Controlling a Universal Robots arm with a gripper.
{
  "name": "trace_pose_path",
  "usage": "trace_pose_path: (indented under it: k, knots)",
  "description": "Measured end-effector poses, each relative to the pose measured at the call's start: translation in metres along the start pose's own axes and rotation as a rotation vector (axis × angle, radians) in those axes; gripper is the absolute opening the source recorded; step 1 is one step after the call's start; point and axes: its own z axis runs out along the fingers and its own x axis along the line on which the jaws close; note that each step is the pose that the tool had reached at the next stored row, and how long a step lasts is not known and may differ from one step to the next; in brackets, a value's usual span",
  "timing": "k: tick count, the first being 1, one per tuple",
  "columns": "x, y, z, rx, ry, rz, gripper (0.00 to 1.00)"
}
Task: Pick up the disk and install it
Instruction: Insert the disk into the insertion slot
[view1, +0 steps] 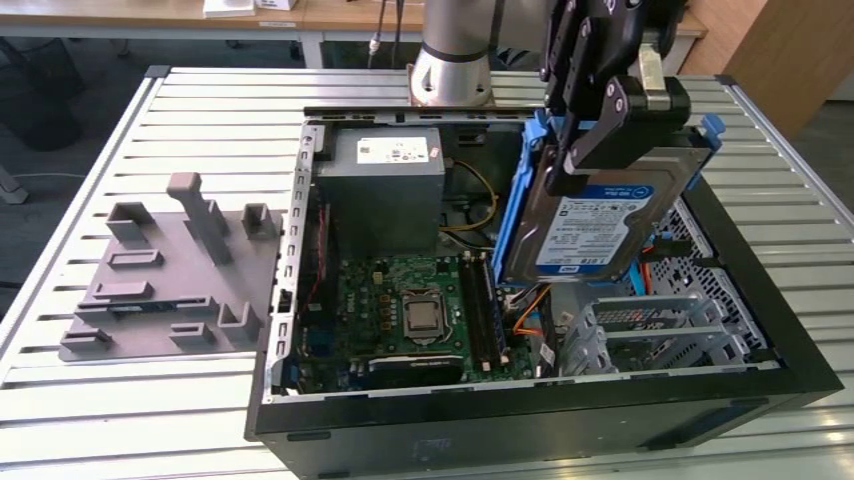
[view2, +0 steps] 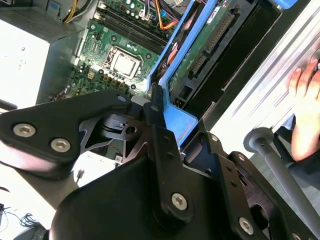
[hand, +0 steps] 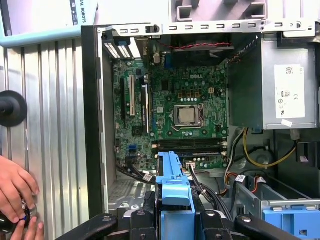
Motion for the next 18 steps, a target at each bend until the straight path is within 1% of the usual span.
trace_pose_path:
  k: [6,7,8,9,18]
  knots:
    - [0.0001,-0.0035,0.0005,0.0001,-0.0001,0.000,0.36]
    - [0.0149,0.0022,0.0046,0.0000,-0.0001,0.000,0.36]
    - [0.0150,0.0035,0.0046,0.0000,-0.0002,0.000,0.36]
    - [0.0155,0.0164,0.0045,0.0001,-0.0002,0.000,0.36]
    - [0.0155,0.0159,0.0045,0.0000,-0.0001,0.000,0.36]
